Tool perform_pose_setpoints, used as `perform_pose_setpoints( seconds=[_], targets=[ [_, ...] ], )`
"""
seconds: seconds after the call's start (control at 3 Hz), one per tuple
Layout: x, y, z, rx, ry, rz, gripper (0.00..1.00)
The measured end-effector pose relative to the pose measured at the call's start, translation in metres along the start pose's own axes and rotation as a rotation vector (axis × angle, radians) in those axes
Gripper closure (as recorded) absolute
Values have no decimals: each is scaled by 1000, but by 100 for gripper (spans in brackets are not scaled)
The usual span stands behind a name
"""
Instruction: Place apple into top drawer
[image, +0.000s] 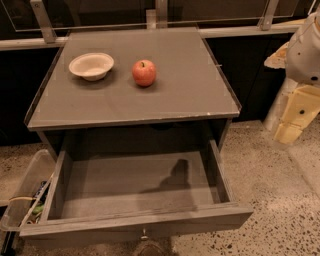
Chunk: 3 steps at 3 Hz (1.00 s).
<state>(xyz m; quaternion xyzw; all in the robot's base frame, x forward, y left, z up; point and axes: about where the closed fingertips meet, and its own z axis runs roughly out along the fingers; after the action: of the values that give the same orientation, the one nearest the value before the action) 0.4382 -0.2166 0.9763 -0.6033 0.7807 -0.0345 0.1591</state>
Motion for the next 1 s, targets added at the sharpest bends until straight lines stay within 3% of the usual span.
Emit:
perform_pose_setpoints(
  seconds=[0.33,1.0],
  targets=[
    [-5,-3,1,8,-6,-6,0],
    [-38,-33,10,68,-123,-85,0]
  ],
)
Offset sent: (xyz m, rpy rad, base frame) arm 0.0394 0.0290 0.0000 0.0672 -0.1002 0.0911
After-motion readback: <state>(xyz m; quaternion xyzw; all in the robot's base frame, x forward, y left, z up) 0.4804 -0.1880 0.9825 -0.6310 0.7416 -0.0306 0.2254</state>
